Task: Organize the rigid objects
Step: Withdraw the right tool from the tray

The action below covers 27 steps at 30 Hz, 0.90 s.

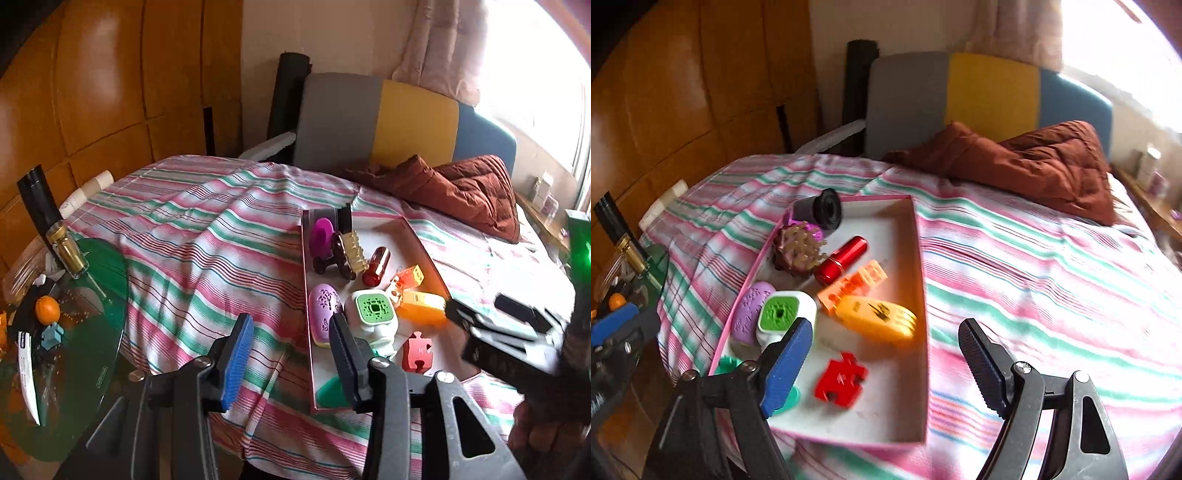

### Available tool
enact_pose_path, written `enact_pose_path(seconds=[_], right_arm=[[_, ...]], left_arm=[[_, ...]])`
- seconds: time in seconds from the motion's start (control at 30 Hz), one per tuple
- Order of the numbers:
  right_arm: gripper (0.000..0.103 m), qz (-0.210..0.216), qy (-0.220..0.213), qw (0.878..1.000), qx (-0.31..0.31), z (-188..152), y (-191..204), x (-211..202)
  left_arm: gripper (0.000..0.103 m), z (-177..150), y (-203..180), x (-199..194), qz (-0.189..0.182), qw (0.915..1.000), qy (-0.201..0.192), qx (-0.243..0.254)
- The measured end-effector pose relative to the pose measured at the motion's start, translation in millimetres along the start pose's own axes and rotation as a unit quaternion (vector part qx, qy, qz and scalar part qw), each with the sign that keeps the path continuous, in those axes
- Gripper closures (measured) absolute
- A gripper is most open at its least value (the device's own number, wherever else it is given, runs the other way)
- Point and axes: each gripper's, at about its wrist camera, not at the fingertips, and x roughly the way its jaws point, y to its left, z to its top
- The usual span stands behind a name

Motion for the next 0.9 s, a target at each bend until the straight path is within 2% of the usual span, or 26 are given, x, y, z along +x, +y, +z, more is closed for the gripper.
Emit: enact_pose_path(seconds=[0.03, 0.1, 0.2, 0.3, 0.47, 0.73, 0.77, 0.83, 0.9], right_arm=[[0.020, -0.008, -0.004, 1.000, 0.006, -4, -1, -5], [0.020, -0.018, -0.010, 1.000, 0.011, -13, -4, -14], [0.020, -0.024, -0.014, 0.999, 0.020, -22, -7, -23], [0.020, -0.021, -0.017, 0.999, 0.024, -27, -8, -29], [0.020, -0.015, -0.021, 0.999, 0.020, -32, -2, -35], [0.020, -0.013, -0.027, 0.999, 0.012, -33, 5, -40], [0.020, -0.013, -0.027, 0.999, 0.012, -32, 6, -40], [0.020, -0.013, -0.027, 0.999, 0.011, -32, 7, -40], [0.020, -0.013, -0.027, 0.999, 0.010, -32, 8, -41]], left_arm=[[0.042, 0, 0, -2, 0.002, 1.0000, -0.003, -0.002], [0.034, -1, 0, -6, -0.002, 0.9999, -0.007, -0.010], [0.034, -3, -1, -9, -0.008, 0.9998, -0.006, -0.016], [0.034, -5, -5, -12, -0.003, 0.9999, -0.006, -0.013], [0.034, -8, -10, -23, 0.019, 0.9994, -0.029, -0.004], [0.034, -10, -8, -28, 0.023, 0.9991, -0.035, -0.001], [0.035, -10, -8, -29, 0.022, 0.9991, -0.036, 0.002], [0.044, -11, -8, -30, 0.025, 0.9988, -0.042, 0.005], [0.046, -11, -8, -32, 0.028, 0.9984, -0.048, 0.006]])
